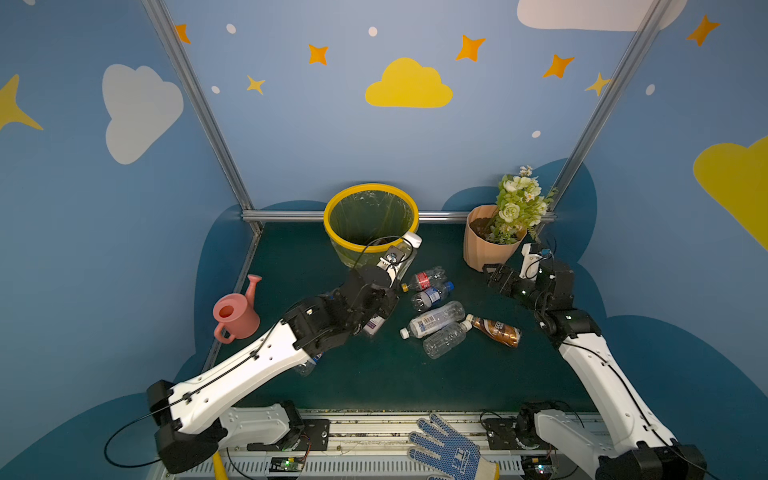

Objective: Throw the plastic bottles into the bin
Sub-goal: 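Swing the clear bottle over the yellow bin and open the left gripper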

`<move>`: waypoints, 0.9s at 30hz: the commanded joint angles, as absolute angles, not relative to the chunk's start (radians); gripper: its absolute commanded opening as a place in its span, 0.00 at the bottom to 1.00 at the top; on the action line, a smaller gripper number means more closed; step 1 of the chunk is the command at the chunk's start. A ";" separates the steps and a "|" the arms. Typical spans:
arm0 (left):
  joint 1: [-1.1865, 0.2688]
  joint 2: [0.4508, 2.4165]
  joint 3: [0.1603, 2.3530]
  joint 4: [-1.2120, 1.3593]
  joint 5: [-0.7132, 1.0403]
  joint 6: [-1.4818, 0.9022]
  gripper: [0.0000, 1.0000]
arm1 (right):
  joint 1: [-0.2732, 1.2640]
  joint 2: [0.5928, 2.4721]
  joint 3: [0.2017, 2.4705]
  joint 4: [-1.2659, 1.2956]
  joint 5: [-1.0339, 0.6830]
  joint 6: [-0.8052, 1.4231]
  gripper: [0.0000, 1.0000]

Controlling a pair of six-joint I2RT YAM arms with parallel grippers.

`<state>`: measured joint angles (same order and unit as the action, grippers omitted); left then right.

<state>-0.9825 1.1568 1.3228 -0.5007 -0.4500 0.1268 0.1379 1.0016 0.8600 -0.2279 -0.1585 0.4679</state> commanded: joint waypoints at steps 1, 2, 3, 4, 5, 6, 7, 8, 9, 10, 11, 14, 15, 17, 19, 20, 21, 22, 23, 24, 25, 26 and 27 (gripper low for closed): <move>-1.043 1.073 1.310 -0.218 -0.598 0.412 0.31 | 0.134 1.002 0.854 -0.211 -0.167 0.476 0.94; -1.060 1.054 1.306 -0.149 -0.612 0.476 0.31 | 0.133 1.002 0.854 -0.212 -0.168 0.477 0.93; -1.076 1.036 1.299 -0.067 -0.617 0.545 0.31 | 0.133 1.000 0.855 -0.212 -0.168 0.479 0.93; -1.086 1.019 1.291 0.017 -0.608 0.610 0.30 | 0.133 1.000 0.856 -0.212 -0.167 0.480 0.93; -1.092 1.005 1.282 0.087 -0.592 0.652 0.30 | 0.134 0.999 0.856 -0.213 -0.168 0.482 0.93; -1.092 0.995 1.277 0.156 -0.560 0.689 0.30 | 0.134 0.997 0.856 -0.215 -0.167 0.483 0.93; -1.090 0.994 1.276 0.210 -0.535 0.725 0.30 | 0.133 0.995 0.858 -0.216 -0.168 0.483 0.93; -1.087 0.999 1.282 0.240 -0.515 0.750 0.31 | 0.134 0.994 0.859 -0.219 -0.167 0.483 0.93; -1.076 1.014 1.302 0.246 -0.500 0.765 0.32 | 0.134 0.993 0.861 -0.221 -0.164 0.483 0.94; -1.053 1.035 1.327 0.234 -0.494 0.758 0.32 | 0.134 0.990 0.861 -0.224 -0.163 0.484 0.93; -1.024 1.055 1.348 0.208 -0.490 0.730 0.32 | 0.134 0.988 0.863 -0.225 -0.163 0.485 0.93; -0.875 1.119 1.389 0.113 -0.422 0.515 0.31 | 0.134 0.980 0.864 -0.227 -0.164 0.488 0.94; -0.811 1.145 1.383 0.107 -0.374 0.423 0.32 | 0.133 0.978 0.864 -0.229 -0.164 0.489 0.93; -0.704 1.211 1.385 0.076 -0.305 0.273 0.34 | 0.134 0.973 0.861 -0.230 -0.168 0.492 0.93; -0.624 1.298 1.436 -0.055 -0.229 0.154 0.37 | 0.133 0.969 0.859 -0.230 -0.176 0.497 0.93; -0.608 1.342 1.459 -0.114 -0.204 0.126 0.41 | 0.133 0.967 0.859 -0.232 -0.180 0.497 0.93; -0.603 1.380 1.483 -0.171 -0.191 0.116 0.44 | 0.133 0.965 0.860 -0.236 -0.181 0.497 0.93; -0.603 1.406 1.500 -0.214 -0.199 0.111 0.52 | 0.134 0.963 0.859 -0.240 -0.181 0.496 0.93; -0.603 1.417 1.505 -0.230 -0.221 0.103 0.63 | 0.133 0.959 0.859 -0.243 -0.177 0.495 0.93; -0.603 1.416 1.509 -0.230 -0.256 0.095 0.77 | 0.134 0.956 0.858 -0.244 -0.174 0.494 0.93; -0.604 1.399 1.506 -0.213 -0.275 0.094 0.83 | 0.134 0.952 0.856 -0.243 -0.169 0.491 0.93; -0.602 1.374 1.499 -0.189 -0.278 0.103 0.86 | 0.134 0.950 0.856 -0.242 -0.167 0.489 0.93; -0.602 1.341 1.486 -0.143 -0.274 0.115 0.91 | 0.133 0.948 0.857 -0.242 -0.165 0.485 0.93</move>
